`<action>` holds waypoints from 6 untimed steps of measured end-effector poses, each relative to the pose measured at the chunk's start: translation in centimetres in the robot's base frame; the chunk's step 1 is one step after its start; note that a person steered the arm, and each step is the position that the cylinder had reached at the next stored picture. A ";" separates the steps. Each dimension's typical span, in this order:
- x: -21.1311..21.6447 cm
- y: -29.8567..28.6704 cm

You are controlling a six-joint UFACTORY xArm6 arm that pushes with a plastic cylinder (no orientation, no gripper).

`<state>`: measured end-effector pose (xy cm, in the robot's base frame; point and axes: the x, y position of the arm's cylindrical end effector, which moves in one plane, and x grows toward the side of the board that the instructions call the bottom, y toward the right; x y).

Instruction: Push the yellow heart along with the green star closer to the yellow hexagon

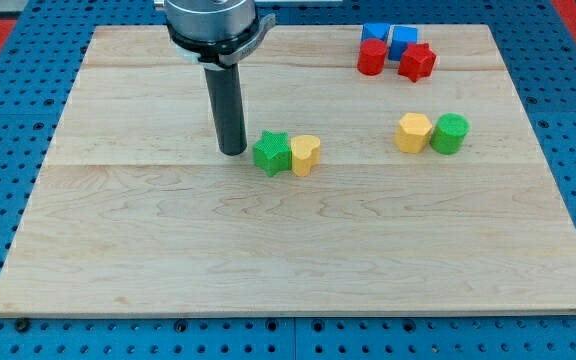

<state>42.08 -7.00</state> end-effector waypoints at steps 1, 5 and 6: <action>0.0 -0.4; 2.0 -6.2; 2.7 -6.0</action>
<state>44.77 -12.96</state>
